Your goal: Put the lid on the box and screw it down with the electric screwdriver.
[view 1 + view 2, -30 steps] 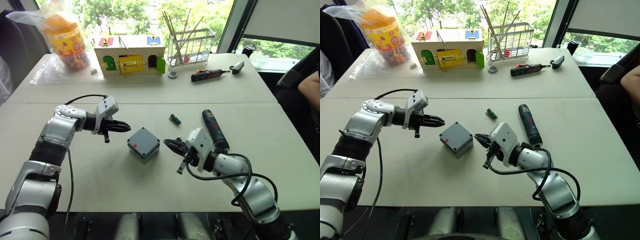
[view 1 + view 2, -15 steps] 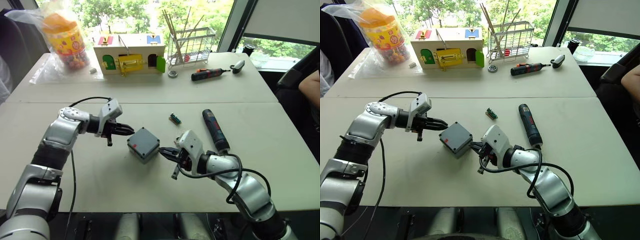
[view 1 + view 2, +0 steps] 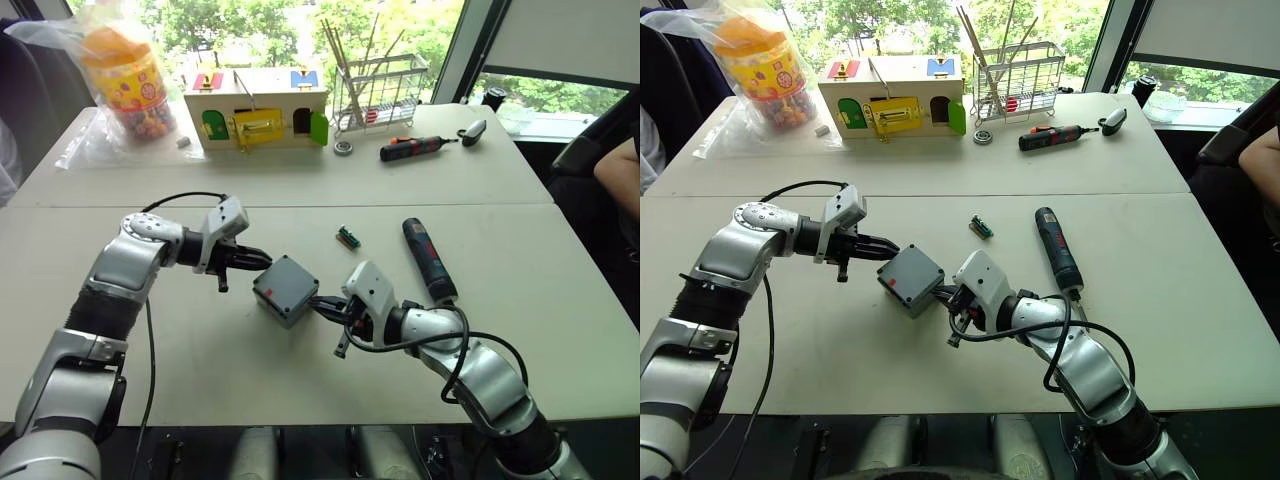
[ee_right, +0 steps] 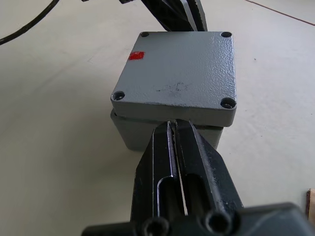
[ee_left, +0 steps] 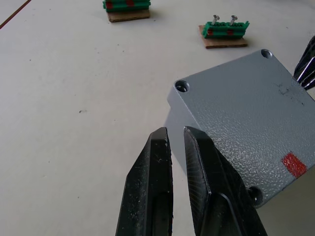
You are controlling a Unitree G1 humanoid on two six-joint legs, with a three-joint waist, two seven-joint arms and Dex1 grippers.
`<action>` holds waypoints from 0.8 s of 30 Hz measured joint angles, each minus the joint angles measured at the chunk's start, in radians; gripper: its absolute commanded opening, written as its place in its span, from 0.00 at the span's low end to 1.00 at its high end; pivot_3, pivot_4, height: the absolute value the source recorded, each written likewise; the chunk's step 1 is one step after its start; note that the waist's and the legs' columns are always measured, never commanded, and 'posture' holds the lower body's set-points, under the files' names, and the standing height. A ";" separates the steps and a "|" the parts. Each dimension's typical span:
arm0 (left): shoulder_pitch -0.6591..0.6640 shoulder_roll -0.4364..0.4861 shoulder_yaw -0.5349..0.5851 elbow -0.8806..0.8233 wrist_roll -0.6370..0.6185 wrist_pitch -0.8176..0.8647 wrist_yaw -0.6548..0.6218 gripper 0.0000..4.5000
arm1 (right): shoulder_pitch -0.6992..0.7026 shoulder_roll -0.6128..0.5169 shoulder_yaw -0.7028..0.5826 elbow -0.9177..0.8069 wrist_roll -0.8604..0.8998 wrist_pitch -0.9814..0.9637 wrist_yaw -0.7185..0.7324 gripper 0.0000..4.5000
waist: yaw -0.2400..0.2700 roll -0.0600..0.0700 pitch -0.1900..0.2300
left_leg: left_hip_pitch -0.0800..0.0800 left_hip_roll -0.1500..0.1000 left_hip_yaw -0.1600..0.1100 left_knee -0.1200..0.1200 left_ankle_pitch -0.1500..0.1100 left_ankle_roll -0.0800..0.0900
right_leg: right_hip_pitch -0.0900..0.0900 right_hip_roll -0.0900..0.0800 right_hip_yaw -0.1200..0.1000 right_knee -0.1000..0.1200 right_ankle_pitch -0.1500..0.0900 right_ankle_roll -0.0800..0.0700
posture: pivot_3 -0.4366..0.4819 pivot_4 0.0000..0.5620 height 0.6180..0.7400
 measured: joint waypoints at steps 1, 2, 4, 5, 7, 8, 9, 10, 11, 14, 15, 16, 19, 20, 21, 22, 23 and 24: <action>0.002 0.000 -0.001 -0.005 0.000 0.000 0.000 0.10 | -0.001 0.000 0.000 0.000 0.000 0.000 -0.001 0.01 | 0.000 0.000 0.000 | 0.000 0.000 0.000 0.000 0.000 0.000 | 0.000 0.000 0.000 0.000 0.000 0.000 | 0.48 0.27 0.97; 0.005 0.000 -0.001 -0.010 0.001 0.000 0.001 0.10 | -0.003 0.001 0.000 0.001 0.001 0.000 -0.001 0.01 | -0.001 0.000 0.000 | 0.000 0.000 0.000 0.000 0.000 0.000 | 0.000 0.000 0.000 0.000 0.000 0.000 | 0.48 0.27 0.97; 0.014 0.002 -0.001 -0.015 0.002 0.000 0.003 0.10 | -0.004 0.003 0.001 0.001 0.001 0.000 -0.001 0.01 | -0.001 0.000 0.000 | 0.000 0.000 0.000 0.000 0.000 0.000 | 0.000 0.000 0.000 0.000 0.000 0.000 | 0.48 0.27 0.97; 0.019 0.003 -0.001 -0.016 0.002 0.000 0.005 0.10 | -0.004 0.004 0.002 0.001 0.002 0.000 -0.001 0.01 | -0.002 0.000 0.000 | 0.000 0.000 0.000 0.000 0.000 0.000 | 0.000 0.000 0.000 0.000 0.000 0.000 | 0.48 0.27 0.97; 0.022 0.004 -0.001 -0.016 0.004 -0.001 0.006 0.10 | -0.008 0.004 0.004 0.002 0.002 0.000 -0.001 0.01 | -0.002 0.000 0.000 | 0.000 0.000 0.000 0.000 0.000 0.000 | 0.000 0.000 0.000 0.000 0.000 0.000 | 0.48 0.27 0.97; 0.022 0.006 -0.001 -0.016 0.005 -0.001 0.006 0.10 | -0.010 0.007 0.006 0.002 0.002 0.000 -0.001 0.01 | -0.001 0.000 0.000 | 0.000 0.000 0.000 0.000 0.000 0.000 | 0.000 0.000 0.000 0.000 0.000 0.000 | 0.48 0.27 0.97; 0.022 0.006 -0.001 -0.016 0.007 -0.002 0.006 0.10 | -0.010 0.009 0.007 0.002 0.002 0.000 0.000 0.01 | -0.001 0.000 0.000 | 0.000 0.000 0.000 0.000 0.000 0.000 | 0.000 0.000 0.000 0.000 0.000 0.000 | 0.48 0.27 0.97; 0.022 0.006 -0.001 -0.016 0.009 -0.002 0.007 0.10 | -0.011 0.011 0.008 0.003 0.002 0.000 0.000 0.01 | -0.001 0.000 0.000 | 0.000 0.000 0.000 0.000 0.000 0.000 | 0.000 0.000 0.000 0.000 0.000 0.000 | 0.48 0.27 0.97; 0.022 0.006 -0.001 -0.016 0.010 -0.002 0.007 0.10 | -0.011 0.013 0.010 0.004 0.003 0.000 0.000 0.01 | -0.001 0.000 0.000 | 0.000 0.000 0.000 0.000 0.000 0.000 | 0.000 0.000 0.000 0.000 0.000 0.000 | 0.48 0.27 0.97; 0.022 0.006 -0.001 -0.016 0.010 -0.001 0.008 0.10 | -0.011 0.016 0.011 0.011 0.004 0.000 0.002 0.01 | -0.001 0.000 0.000 | 0.000 0.000 0.000 0.000 0.000 0.000 | 0.000 0.000 0.000 0.000 0.000 0.000 | 0.48 0.27 0.97; 0.022 0.007 0.000 -0.016 0.010 -0.001 0.008 0.10 | -0.011 0.017 0.011 0.012 0.005 0.000 0.002 0.01 | -0.002 0.000 0.000 | 0.000 0.000 0.000 0.000 0.000 0.000 | 0.000 0.000 0.000 0.000 0.000 0.000 | 0.48 0.27 0.97; 0.022 0.007 0.000 -0.017 0.010 -0.001 0.009 0.10 | -0.012 0.018 0.011 0.013 0.005 0.000 0.003 0.01 | -0.002 0.000 0.000 | 0.000 0.000 0.000 0.000 0.000 0.000 | 0.000 0.000 0.000 0.000 0.000 0.000 | 0.48 0.27 0.97; 0.028 0.014 0.000 -0.027 0.010 0.001 0.009 0.10 | -0.014 0.019 0.011 0.024 0.005 0.000 0.003 0.01 | -0.003 0.000 0.000 | 0.000 0.000 0.000 0.000 0.000 0.000 | 0.000 0.000 0.000 0.000 0.000 0.000 | 0.48 0.27 0.97; 0.031 0.016 0.000 -0.029 0.010 0.002 0.009 0.10 | -0.014 0.019 0.011 0.025 0.004 0.000 0.003 0.01 | -0.003 0.000 0.000 | 0.000 0.000 0.000 0.000 0.000 0.000 | 0.000 0.000 0.000 0.000 0.000 0.000 | 0.48 0.27 0.97; 0.032 0.017 0.000 -0.030 0.010 0.002 0.008 0.10 | -0.014 0.019 0.011 0.026 0.004 0.000 0.003 0.01 | -0.003 0.000 0.000 | 0.000 0.000 0.000 0.000 0.000 0.000 | 0.000 0.000 0.000 0.000 0.000 0.000 | 0.48 0.27 0.97; 0.034 0.019 0.000 -0.031 0.010 0.002 0.008 0.10 | -0.014 0.020 0.011 0.027 0.004 0.000 0.003 0.01 | -0.003 0.000 0.000 | 0.000 0.000 0.000 0.000 0.000 0.000 | 0.000 0.000 0.000 0.000 0.000 0.000 | 0.48 0.27 0.97; 0.038 0.021 0.000 -0.032 0.010 0.002 0.007 0.10 | -0.014 0.020 0.012 0.028 0.004 -0.001 0.003 0.01 | -0.003 0.000 0.000 | 0.000 0.000 0.000 0.000 0.000 0.000 | 0.000 0.000 0.000 0.000 0.000 0.000 | 0.48 0.27 0.97; 0.041 0.022 -0.001 -0.034 0.010 0.002 0.006 0.10 | -0.014 0.020 0.012 0.030 0.004 -0.001 0.003 0.01 | -0.003 0.000 0.000 | 0.000 0.000 0.000 0.000 0.000 0.000 | 0.000 0.000 0.000 0.000 0.000 0.000 | 0.48 0.27 0.97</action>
